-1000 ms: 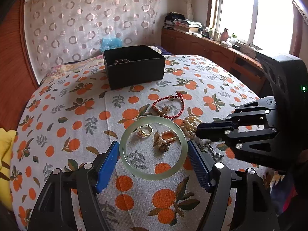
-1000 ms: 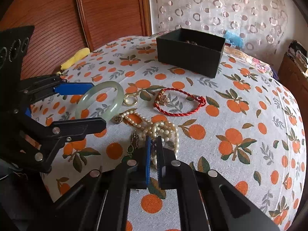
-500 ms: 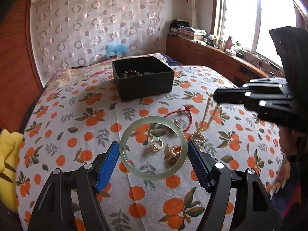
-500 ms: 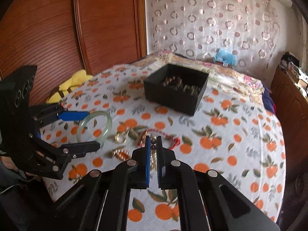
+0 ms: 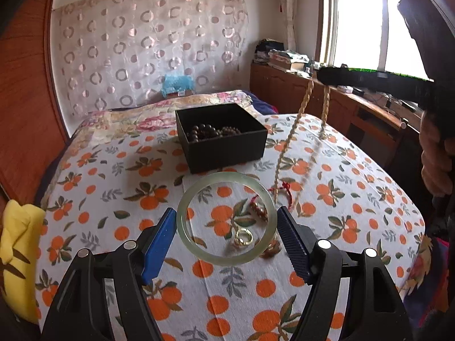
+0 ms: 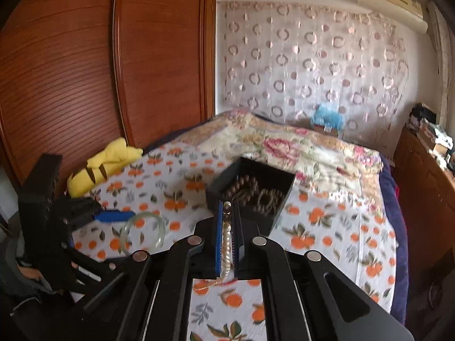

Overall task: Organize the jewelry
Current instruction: 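Lift the pearl strand with the right tool while the left tool lifts the jade bangle, then drop the pearls in the box with the right tool while the left drops the bangle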

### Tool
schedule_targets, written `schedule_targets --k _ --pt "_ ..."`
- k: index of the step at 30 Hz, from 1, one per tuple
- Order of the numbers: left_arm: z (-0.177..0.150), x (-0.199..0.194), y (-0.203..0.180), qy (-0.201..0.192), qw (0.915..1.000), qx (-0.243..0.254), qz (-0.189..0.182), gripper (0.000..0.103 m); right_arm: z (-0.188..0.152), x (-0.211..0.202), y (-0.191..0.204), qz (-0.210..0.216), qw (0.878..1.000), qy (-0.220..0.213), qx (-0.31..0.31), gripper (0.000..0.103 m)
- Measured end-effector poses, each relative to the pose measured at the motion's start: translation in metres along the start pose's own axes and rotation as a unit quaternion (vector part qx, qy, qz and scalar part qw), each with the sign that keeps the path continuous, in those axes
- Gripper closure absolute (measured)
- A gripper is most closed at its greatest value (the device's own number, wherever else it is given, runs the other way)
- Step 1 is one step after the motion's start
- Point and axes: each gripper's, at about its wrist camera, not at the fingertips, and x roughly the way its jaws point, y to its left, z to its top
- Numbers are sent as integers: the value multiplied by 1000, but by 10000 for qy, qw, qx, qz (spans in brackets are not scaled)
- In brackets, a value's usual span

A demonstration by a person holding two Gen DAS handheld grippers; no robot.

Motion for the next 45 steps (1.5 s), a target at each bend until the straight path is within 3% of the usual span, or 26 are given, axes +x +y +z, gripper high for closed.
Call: schedule_targets --k 15,25,32,39,45 --pt "26 6 11 -194 9997 -4 153 34 74 -7 -4 -440 9977 -421 -313 97" --pt "40 15 13 -216 9995 83 213 34 120 21 -37 -686 9966 -445 -32 97" --pt "56 25 19 -243 9993 78 271 34 124 45 -46 -746 9969 -255 3 97" --pt "73 46 23 -184 9990 116 400 34 94 91 -57 -761 9966 273 123 97" --pt "80 51 24 -182 9987 145 460 34 101 85 -67 -609 9975 61 347 97"
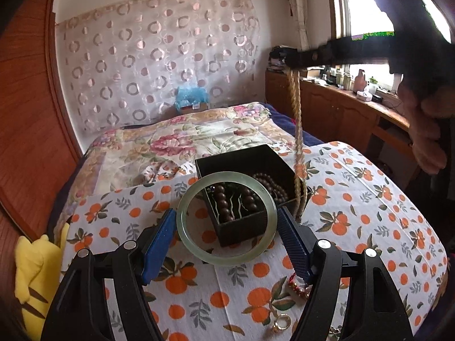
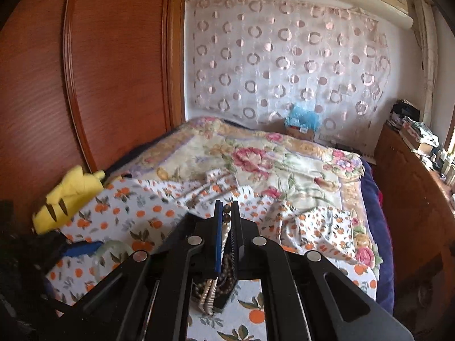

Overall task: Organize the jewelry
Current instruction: 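Drop the pearls in the box with the right tool while the left drops the bangle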

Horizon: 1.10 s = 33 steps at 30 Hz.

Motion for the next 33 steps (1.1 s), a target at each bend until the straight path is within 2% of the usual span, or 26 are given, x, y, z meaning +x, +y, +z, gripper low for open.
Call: schedule_targets --k 9,14,23,27,30,33 --pt "6 3 -2 -22 10000 33 10 34 36 -30 -3 -66 9992 -403 8 97" --pt "10 8 0 -1 10000 12 17 34 38 -24 1 -133 9994 -318 -103 97" --pt "21 34 9 101 9999 -43 104 34 -19 43 -6 155 9976 644 206 96" --pt "24 48 11 183 9998 -67 99 34 -42 63 -9 383 9943 927 365 95" --pt "26 55 10 212 9997 -76 79 34 -51 63 -12 400 9941 911 435 80" --pt "31 65 8 245 9996 -81 66 34 -57 56 -18 401 9944 866 450 78"
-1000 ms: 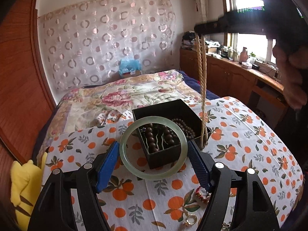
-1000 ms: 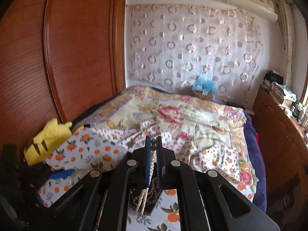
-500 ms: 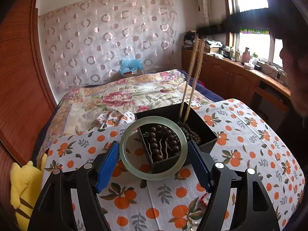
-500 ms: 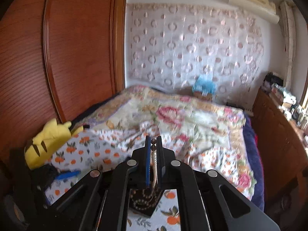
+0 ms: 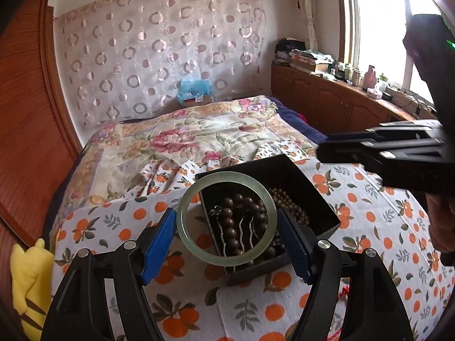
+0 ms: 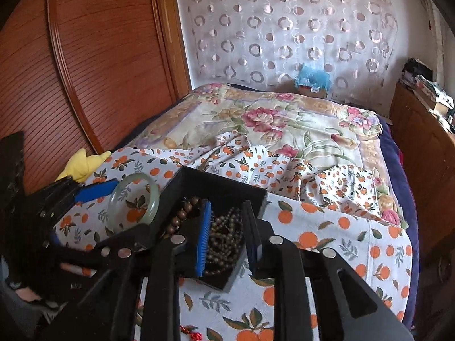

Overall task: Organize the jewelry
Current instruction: 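Drop the pearls in the box with the right tool while the left drops the bangle, then move both tools back over the red string bracelet and gold ring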

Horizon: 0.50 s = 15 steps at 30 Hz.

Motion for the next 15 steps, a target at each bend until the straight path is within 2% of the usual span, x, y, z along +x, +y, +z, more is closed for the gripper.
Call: schedule_targets --k 11,15 --pt "5 34 -17 287 9995 61 -84 34 -44 -23 -17 -200 9997 13 -116 78" --pt "-2 28 -21 274 9995 128 -119 34 -60 -31 -18 -157 9998 -66 -101 78"
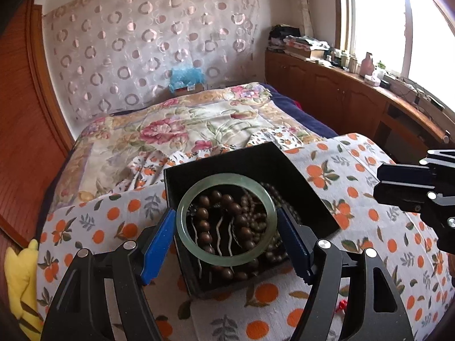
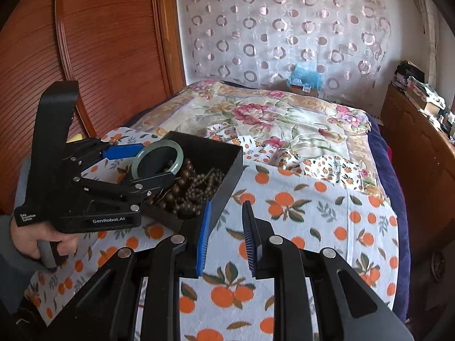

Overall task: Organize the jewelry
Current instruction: 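Move both tools back over the red string bracelet and gold ring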

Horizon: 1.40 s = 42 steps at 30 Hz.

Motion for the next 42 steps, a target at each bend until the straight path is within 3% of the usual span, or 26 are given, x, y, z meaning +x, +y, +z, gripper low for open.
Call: schedule_targets --k 3,10,19,28,30,38,42 --pt "-3 -10 -4 -73 9999 55 -65 28 -10 -2 1 59 10000 -30 25 78" --pt "-4 -35 -9 -257 9995 189 -81 28 -31 -4 13 104 9999 2 -60 78" --pt "-49 -67 -4 -209 9996 100 -181 28 -58 4 29 259 9992 201 -214 78" --pt "-101 -76 -1 182 9989 -37 -432 28 -75 22 37 286 9983 465 -186 78" --pt "-109 -78 -6 249 9984 4 -513 34 -78 24 39 333 9981 486 -191 78" --pt "-131 -85 -22 381 9970 108 -669 37 -79 30 52 397 9975 548 -207 72" --pt "-133 -80 -26 507 9963 138 -686 50 -83 33 57 260 9967 665 -392 72"
